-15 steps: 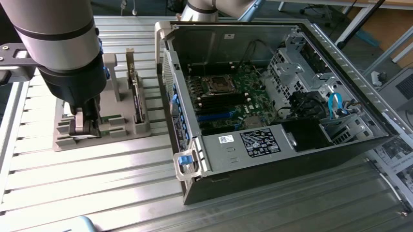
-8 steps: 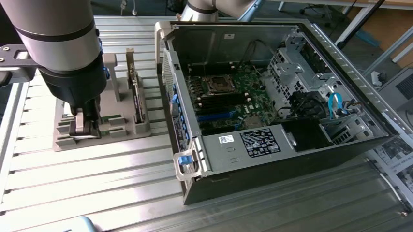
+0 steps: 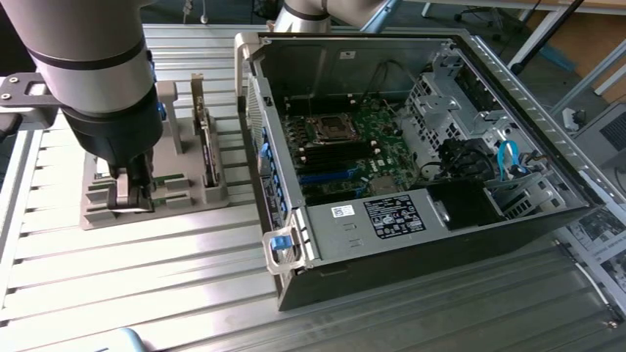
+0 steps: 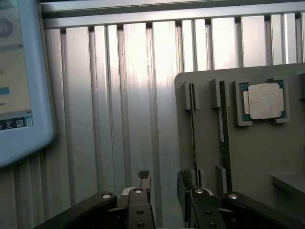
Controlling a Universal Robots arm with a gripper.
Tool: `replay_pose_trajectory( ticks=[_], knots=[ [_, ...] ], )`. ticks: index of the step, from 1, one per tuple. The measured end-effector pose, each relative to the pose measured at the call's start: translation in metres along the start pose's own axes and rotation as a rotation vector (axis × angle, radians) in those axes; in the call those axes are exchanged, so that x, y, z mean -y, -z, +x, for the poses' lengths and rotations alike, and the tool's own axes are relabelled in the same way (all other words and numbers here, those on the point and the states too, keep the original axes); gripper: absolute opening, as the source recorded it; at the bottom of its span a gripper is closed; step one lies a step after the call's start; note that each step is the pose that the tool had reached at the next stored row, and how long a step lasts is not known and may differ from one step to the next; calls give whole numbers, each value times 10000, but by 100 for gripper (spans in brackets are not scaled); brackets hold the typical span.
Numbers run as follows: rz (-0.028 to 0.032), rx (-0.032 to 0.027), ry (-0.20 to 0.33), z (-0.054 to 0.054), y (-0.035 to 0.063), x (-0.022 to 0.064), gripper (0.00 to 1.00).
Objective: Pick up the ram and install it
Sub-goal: 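Pick up the ram and move it above insertion slot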
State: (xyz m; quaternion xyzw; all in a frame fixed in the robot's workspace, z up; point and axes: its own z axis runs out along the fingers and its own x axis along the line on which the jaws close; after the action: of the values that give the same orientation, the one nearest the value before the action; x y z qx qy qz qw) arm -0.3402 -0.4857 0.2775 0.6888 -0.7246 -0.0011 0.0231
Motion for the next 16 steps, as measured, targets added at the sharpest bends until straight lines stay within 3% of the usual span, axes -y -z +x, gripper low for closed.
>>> replay_pose_trajectory(
  ticks=[16],
  knots=[
    [1,-14,0,-2,-53,2,36]
  ],
)
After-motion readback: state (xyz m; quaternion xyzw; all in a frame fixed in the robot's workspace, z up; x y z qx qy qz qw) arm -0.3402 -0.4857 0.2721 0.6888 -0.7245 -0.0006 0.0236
